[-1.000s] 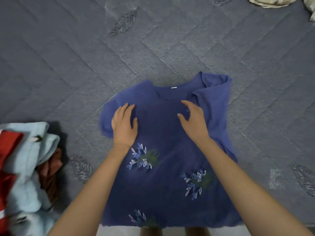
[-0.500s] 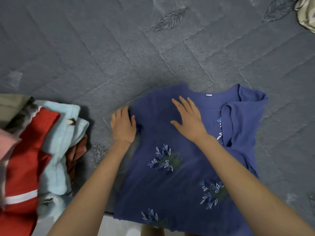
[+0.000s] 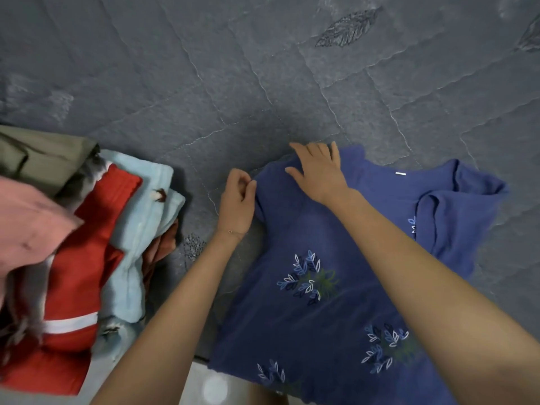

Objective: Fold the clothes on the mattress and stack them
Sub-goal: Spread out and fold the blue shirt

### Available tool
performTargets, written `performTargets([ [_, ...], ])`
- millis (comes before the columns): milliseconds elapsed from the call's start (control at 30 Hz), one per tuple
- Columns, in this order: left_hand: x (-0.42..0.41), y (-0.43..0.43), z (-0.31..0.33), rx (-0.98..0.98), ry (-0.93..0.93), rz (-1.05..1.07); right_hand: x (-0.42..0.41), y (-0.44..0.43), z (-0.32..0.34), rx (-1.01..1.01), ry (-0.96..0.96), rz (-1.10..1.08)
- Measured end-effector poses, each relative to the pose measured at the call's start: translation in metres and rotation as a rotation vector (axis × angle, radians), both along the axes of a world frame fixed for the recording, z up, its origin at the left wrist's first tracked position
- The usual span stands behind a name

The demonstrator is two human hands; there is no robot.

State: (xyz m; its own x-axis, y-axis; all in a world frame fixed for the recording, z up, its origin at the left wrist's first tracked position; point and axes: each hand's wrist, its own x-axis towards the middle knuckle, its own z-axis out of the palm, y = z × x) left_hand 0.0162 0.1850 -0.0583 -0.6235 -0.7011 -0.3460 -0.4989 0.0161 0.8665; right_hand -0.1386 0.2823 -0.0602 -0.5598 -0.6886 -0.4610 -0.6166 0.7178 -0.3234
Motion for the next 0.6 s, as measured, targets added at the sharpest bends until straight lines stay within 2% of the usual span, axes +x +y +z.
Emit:
performTargets([
  [133, 0.001, -0.001, 0.005, 0.115, 0.083, -0.034, -0.010, -0.004, 0.002, 0.050, -0.004, 0.071],
  [233, 0.002, -0.002, 0.005, 0.175, 0.084, -0.054, -0.013, 0.001, 0.004, -0.032, -0.084, 0.030],
  [367, -0.001, -0.006, -0.003, 0.214, -0.137, 0.022, -0.017, 0.008, 0.014, -0.300, -0.205, -0.214],
  [500, -0.006, -0.013, 0.000, 0.632, -0.491, 0.038, -0.021, 0.014, 0.019, -0.380, -0.231, -0.282],
  [600, -0.006, -0.012, 0.004, 0.709, -0.488, 0.025, -0.020, 0.015, 0.021, -0.406, -0.254, -0.300],
])
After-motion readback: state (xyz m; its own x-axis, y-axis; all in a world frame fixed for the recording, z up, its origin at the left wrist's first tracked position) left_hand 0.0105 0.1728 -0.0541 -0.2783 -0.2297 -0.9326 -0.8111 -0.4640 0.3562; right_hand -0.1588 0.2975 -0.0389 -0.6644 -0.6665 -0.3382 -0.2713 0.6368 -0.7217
